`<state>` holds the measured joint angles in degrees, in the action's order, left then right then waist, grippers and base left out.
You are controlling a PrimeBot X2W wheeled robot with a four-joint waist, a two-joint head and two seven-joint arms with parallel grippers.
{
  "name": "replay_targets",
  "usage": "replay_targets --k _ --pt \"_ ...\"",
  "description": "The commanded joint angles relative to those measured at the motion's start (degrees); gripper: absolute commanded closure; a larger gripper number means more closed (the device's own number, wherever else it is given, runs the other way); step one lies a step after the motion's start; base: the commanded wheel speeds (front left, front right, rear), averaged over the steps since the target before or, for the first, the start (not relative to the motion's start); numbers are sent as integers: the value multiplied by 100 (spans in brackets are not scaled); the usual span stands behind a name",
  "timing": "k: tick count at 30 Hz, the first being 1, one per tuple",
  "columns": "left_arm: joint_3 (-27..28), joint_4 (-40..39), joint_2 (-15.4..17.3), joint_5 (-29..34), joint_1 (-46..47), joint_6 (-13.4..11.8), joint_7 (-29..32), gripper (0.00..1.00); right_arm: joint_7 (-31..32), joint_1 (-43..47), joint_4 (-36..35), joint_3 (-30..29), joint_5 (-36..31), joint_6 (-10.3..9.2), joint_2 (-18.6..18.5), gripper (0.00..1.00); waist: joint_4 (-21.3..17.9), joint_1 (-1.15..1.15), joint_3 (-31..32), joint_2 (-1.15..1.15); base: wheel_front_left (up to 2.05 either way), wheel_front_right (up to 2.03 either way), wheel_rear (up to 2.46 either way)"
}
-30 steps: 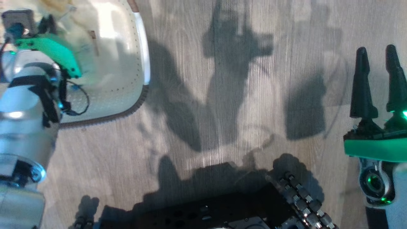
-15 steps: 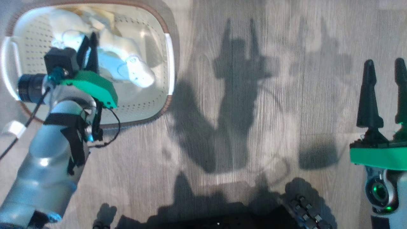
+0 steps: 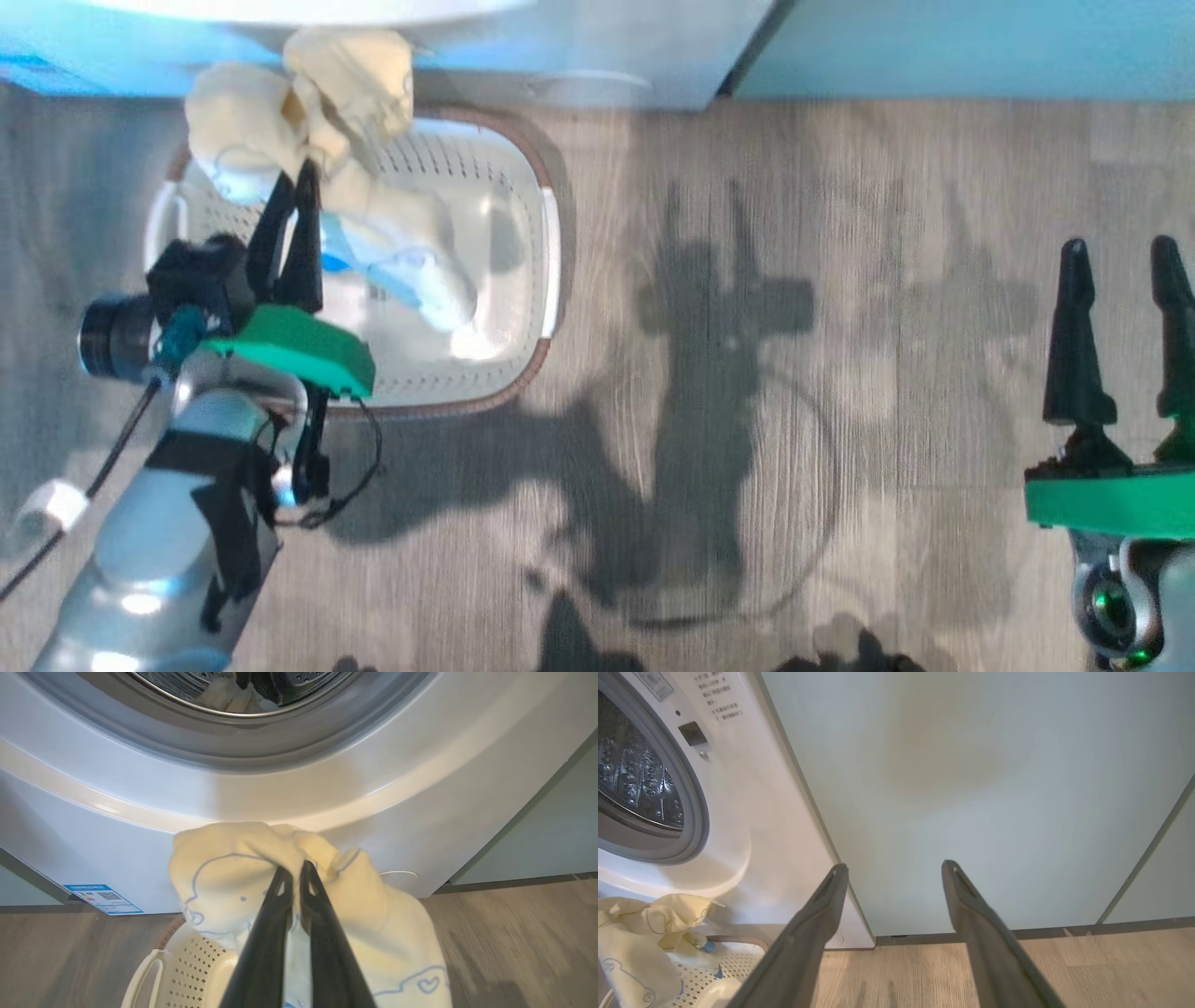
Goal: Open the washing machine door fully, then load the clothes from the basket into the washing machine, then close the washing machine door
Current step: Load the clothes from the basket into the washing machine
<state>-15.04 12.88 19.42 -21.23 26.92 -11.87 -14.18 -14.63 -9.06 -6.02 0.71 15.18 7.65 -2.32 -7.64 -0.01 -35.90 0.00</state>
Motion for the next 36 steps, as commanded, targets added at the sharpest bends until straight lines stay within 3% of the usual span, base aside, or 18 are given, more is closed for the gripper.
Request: replay_targets --k 1,15,27,36 --pt "220 -245 219 -30 -88 -61 -7 100 -37 150 -140 85 -54 -16 -55 0 68 1 280 0 0 0 0" --pt "279 -1483 370 -125 -1731 -474 190 100 -37 746 150 166 -251 -16 -55 0 183 1 1787 0 0 0 0" --pt "128 -1811 346 -234 -2544 -577 341 100 -37 1247 301 214 -392 -16 -55 0 271 1 2739 0 0 0 0" --pt "99 -1920 356 -300 -2846 -614 347 100 -37 1448 343 244 -443 -16 -55 0 286 1 3044 0 0 0 0"
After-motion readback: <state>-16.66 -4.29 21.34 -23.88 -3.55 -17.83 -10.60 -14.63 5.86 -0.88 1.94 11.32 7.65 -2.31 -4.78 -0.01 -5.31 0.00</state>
